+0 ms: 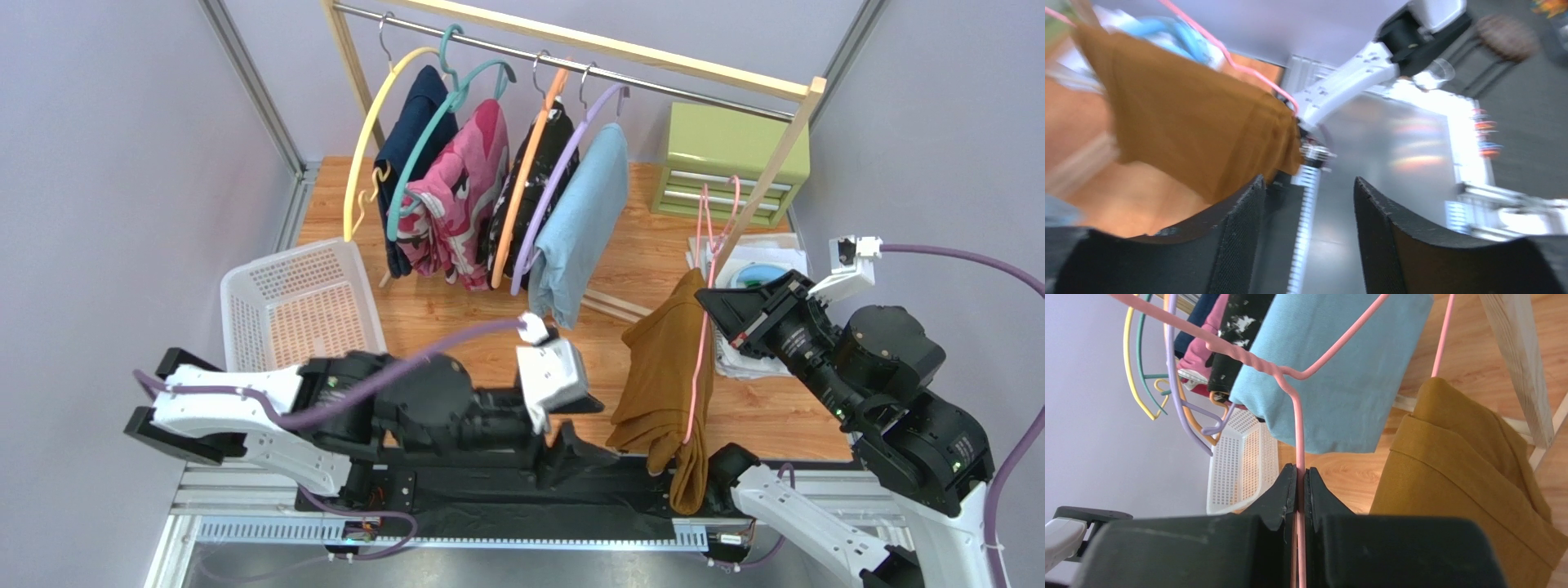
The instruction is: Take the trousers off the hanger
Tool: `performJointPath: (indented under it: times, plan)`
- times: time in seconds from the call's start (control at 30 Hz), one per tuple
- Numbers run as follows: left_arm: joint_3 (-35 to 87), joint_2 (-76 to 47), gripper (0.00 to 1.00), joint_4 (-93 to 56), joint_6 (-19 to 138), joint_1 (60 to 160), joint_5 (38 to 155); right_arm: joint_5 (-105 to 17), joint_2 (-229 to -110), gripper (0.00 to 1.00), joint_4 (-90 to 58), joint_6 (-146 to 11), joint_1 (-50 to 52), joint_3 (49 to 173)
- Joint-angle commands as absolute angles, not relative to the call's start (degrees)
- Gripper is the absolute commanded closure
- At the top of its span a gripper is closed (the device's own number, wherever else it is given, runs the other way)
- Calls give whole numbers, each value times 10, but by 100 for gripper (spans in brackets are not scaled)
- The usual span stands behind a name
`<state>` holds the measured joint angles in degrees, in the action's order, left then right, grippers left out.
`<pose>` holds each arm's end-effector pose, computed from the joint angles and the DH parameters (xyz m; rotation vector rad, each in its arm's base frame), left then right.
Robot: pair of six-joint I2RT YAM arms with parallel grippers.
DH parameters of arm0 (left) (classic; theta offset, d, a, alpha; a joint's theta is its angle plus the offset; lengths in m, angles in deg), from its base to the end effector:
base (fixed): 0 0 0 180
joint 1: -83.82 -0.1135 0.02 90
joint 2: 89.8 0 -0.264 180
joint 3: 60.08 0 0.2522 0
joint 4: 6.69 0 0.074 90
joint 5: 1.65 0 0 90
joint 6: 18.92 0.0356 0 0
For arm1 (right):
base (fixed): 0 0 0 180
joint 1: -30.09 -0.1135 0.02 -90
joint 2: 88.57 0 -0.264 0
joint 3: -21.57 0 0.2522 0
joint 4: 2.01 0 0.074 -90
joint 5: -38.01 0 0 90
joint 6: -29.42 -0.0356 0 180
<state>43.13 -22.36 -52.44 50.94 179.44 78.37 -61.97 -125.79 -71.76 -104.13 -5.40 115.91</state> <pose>-0.0165 -0.2302 0.4858 1.0711 1.6153 -1.2845 0.0468 0.0258 0.4611 0.2607 1.8478 0.8232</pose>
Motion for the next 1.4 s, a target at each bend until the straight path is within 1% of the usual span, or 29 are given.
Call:
performJointPath:
  times: [0.0, 0.03, 0.1, 0.17, 0.33, 0.57, 0.67, 0.83, 0.97, 1.13, 1.27, 1.37]
  plan:
    - [448, -164, 33, -444, 711, 1890, 498, -605, -1237, 100, -657, -1108, -56, 1185]
    - [446, -139, 32, -429, 762, 1899, 481, -597, -1236, 100, -654, -1113, -56, 1187]
    - [447, -117, 29, -401, 784, 1916, 449, -592, -1233, 100, -653, -1117, -55, 1195]
    - [451, -92, 27, -394, 785, 1918, 445, -586, -1233, 100, -653, -1118, -56, 1206]
    - [439, -78, 27, -361, 760, 1919, 426, -562, -1225, 100, -651, -1127, -56, 1223]
    - [396, -91, 28, -301, 737, 1920, 443, -550, -1214, 100, -635, -1158, -56, 1221]
    - [399, -89, 24, -295, 733, 1919, 462, -555, -1214, 100, -624, -1169, -56, 1217]
    - [403, -83, 21, -315, 714, 1920, 491, -554, -1222, 100, -602, -1188, -56, 1221]
    - [379, -88, 20, -308, 696, 1919, 490, -551, -1230, 100, -595, -1194, -56, 1230]
    - [377, -76, 19, -299, 701, 1919, 477, -545, -1230, 100, -585, -1207, -56, 1230]
    - [378, -69, 19, -299, 706, 1919, 441, -539, -1229, 100, -582, -1209, -56, 1235]
    - [367, -80, 23, -297, 704, 1919, 425, -536, -1228, 100, -586, -1209, -56, 1241]
